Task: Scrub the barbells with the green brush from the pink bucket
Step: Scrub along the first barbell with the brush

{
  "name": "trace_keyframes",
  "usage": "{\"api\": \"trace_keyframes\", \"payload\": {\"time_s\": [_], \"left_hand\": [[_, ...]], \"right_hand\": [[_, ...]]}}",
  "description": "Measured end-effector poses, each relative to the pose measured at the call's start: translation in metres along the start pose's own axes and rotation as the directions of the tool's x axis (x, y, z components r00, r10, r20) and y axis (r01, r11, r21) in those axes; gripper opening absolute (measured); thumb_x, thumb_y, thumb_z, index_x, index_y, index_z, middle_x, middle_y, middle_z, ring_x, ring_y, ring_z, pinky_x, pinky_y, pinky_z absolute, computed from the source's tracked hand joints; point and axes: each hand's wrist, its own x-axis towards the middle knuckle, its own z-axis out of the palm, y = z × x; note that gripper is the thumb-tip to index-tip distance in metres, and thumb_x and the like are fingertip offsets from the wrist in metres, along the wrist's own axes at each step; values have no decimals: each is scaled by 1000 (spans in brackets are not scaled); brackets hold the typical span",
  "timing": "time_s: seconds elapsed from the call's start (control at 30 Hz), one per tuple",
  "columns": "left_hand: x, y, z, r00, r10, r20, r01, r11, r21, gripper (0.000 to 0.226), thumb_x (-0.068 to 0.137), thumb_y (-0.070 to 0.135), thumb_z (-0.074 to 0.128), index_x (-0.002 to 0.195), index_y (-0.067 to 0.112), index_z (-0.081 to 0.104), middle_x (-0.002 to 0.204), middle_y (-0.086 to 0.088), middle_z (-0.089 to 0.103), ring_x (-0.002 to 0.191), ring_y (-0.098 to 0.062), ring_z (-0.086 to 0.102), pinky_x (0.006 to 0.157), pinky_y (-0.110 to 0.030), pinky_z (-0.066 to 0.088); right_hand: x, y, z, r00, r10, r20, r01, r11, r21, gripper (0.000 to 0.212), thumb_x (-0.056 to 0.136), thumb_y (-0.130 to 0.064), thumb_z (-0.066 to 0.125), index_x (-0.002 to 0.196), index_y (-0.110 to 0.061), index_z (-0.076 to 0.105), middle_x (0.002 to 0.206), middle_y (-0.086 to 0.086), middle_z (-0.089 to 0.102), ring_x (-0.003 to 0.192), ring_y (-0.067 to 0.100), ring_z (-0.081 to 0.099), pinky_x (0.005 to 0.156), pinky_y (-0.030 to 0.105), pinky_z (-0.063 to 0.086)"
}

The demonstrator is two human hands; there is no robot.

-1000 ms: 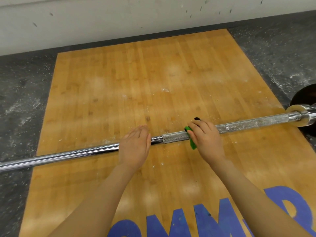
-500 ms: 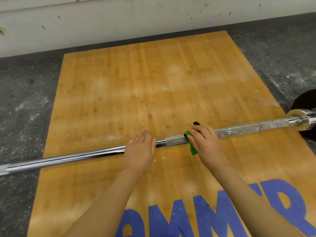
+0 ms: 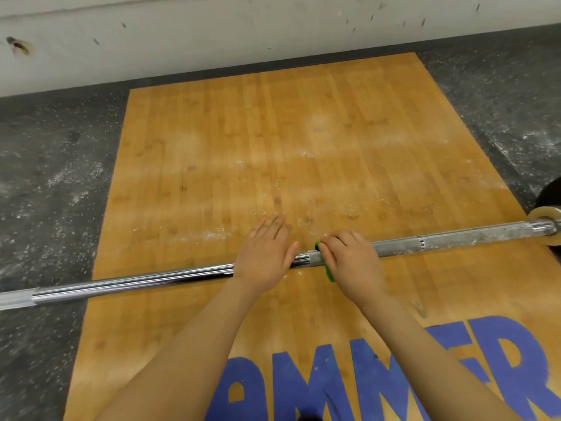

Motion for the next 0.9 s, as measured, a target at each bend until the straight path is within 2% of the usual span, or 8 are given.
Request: {"api": "trace_keyframes", "payload": {"time_s": [0.1, 0.27, 0.37, 0.53, 0.67, 0.77, 0.9], "left_hand": [[-1, -3, 4, 1000, -27, 17, 28, 995, -92, 49, 102, 40, 31, 141, 12, 41, 156, -4, 27, 145, -18, 18, 116, -29, 9], [-7, 3, 5, 995, -83, 55, 89, 989, -116, 50, 102, 42, 29, 142, 14, 40, 155, -4, 29, 144, -17, 20, 116, -31, 14], [-14, 6, 5, 995, -89, 43, 93, 990, -108, 48, 102, 41, 29, 139, 14, 43, 154, -3, 32, 143, -16, 24, 113, -30, 17], [-24, 13, 6, 996, -86, 32, 89, 989, -114, 45, 102, 36, 30, 134, 11, 50, 151, -4, 38, 138, -19, 35, 110, -30, 25], [-31, 16, 9, 997, -81, 18, 83, 988, -131, 58, 97, 41, 20, 119, 7, 61, 139, -10, 52, 130, -24, 47, 105, -36, 37], [-37, 19, 12, 995, -101, 27, 103, 987, -127, 64, 95, 44, 13, 122, 8, 59, 141, -8, 50, 133, -22, 44, 107, -36, 34], [-46, 24, 12, 993, -115, 41, 119, 985, -128, 70, 92, 47, 8, 129, 9, 54, 147, -6, 44, 137, -20, 38, 111, -30, 23]], "right_hand": [[-1, -1, -2, 1000, -5, -3, 5, 1000, -13, 38, 96, -34, 40, 93, -13, 71, 84, 1, 64, 76, 24, 56, 64, 36, 49], [-7, -1, -3, 1000, -4, 17, 5, 1000, -15, 38, 97, -34, 39, 93, -14, 70, 88, 0, 64, 78, 23, 55, 66, 37, 48], [-11, -4, -4, 999, 25, 27, -24, 1000, -18, 39, 97, -34, 38, 89, -14, 71, 86, -1, 64, 77, 21, 53, 66, 36, 47], [-6, -23, -2, 1000, -19, -6, 18, 998, -62, 40, 95, -31, 39, 71, -14, 66, 69, 0, 58, 65, 22, 52, 55, 31, 40], [-12, -24, 1, 996, -92, -12, 91, 992, -86, 39, 96, -30, 41, 69, -15, 64, 66, 0, 57, 62, 21, 51, 53, 30, 36], [-23, -6, -3, 991, -134, -2, 133, 987, -86, 40, 98, -31, 40, 70, -15, 64, 67, 0, 56, 61, 22, 50, 52, 33, 40], [-35, 25, -18, 995, -103, -8, 102, 992, -76, 49, 102, -33, 32, 73, -12, 64, 69, 3, 58, 63, 25, 50, 54, 38, 45]]}}
